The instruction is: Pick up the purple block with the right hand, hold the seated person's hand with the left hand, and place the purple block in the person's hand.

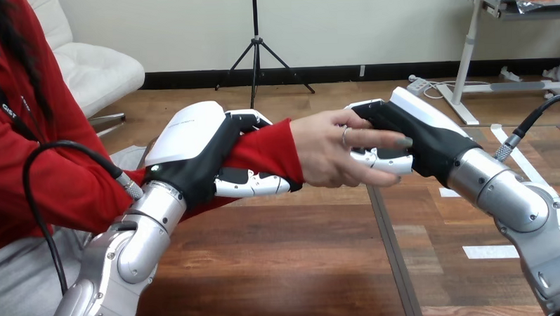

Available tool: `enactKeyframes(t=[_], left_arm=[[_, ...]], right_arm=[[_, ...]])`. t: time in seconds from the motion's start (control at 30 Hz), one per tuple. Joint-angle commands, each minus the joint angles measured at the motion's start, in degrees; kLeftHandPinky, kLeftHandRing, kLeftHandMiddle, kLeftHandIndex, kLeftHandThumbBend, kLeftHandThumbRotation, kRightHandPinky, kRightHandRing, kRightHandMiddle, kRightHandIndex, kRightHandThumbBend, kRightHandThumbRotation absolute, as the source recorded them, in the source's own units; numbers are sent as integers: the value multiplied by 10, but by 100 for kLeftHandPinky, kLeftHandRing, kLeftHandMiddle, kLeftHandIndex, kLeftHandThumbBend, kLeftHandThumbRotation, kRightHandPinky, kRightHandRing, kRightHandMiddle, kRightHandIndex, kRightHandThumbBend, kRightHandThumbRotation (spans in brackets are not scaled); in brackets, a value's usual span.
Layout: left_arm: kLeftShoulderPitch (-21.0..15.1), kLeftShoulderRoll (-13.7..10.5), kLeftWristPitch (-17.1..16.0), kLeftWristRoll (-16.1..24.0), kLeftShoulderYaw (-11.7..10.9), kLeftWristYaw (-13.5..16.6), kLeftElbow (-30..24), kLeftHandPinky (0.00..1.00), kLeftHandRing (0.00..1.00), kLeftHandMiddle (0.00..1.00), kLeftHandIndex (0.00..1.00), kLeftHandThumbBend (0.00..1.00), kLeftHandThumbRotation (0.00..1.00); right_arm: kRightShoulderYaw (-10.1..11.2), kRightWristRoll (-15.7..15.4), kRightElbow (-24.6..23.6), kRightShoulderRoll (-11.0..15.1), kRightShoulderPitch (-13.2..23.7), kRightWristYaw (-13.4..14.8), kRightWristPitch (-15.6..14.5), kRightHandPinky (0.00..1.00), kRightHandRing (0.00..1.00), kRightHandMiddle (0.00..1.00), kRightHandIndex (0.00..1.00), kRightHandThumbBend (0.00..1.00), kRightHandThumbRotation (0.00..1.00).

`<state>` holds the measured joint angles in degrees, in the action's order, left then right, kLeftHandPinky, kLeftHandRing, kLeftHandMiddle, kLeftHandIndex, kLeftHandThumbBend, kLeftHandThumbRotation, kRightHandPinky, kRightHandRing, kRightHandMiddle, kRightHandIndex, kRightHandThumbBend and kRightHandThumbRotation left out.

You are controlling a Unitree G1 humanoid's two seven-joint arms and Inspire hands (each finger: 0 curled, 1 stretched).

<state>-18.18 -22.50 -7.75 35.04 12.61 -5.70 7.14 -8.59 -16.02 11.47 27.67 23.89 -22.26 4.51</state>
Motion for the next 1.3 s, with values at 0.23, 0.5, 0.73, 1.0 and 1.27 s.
enactKeyframes(t=[0.23, 0.5, 0.73, 1.0, 1.27], left_arm=[[-51, 8, -27, -14, -9, 15, -45, 50, 61, 65, 65, 89, 70], [-49, 7, -31, -13, -11, 18, -45, 49, 60, 65, 64, 87, 68], [-46, 6, -35, -14, -11, 19, -46, 49, 60, 64, 64, 87, 65], [-43, 5, -35, -14, -11, 16, -50, 50, 61, 65, 64, 87, 63], [-40, 4, -34, -12, -11, 16, -52, 54, 65, 68, 64, 87, 63]], right_arm=[[12, 6, -11, 7, 17, 5, 22, 53, 59, 62, 65, 36, 85], [13, 7, -10, 10, 15, 4, 22, 51, 58, 63, 65, 37, 92], [15, 9, -1, 12, 16, 5, 27, 54, 60, 63, 65, 37, 93], [17, 10, 13, 15, 18, 4, 35, 56, 61, 63, 65, 37, 92], [18, 9, 22, 19, 19, 2, 40, 55, 59, 63, 65, 39, 90]])
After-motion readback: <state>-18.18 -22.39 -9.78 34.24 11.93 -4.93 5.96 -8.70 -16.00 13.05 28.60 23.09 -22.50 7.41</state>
